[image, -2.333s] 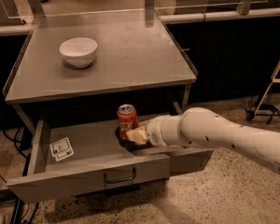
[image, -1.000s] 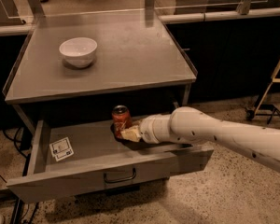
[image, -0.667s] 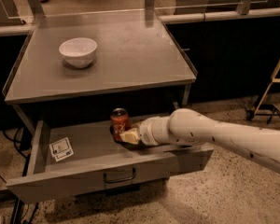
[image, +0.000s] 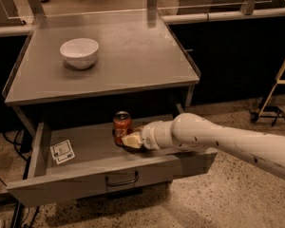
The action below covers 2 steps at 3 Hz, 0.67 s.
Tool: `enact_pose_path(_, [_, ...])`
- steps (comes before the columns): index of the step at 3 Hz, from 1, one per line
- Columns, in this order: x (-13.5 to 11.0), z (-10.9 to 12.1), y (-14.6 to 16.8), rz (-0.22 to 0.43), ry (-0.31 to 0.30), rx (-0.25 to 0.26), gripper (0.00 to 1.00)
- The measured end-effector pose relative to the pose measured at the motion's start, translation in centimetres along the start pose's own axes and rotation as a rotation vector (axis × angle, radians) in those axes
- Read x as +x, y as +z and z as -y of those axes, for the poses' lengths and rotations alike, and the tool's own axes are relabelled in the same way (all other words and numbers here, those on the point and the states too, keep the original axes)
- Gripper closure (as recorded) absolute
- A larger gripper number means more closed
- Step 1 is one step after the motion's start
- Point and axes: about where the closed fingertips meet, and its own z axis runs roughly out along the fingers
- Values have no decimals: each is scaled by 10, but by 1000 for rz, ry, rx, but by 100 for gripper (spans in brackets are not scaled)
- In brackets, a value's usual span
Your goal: Place coke can into top drawer
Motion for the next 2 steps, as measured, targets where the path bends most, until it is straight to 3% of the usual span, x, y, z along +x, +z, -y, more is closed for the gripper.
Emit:
enact_pose_path(1, [1, 0, 1, 15, 14, -9, 100])
enact_pose_path(2, [1, 0, 1, 15, 14, -9, 81])
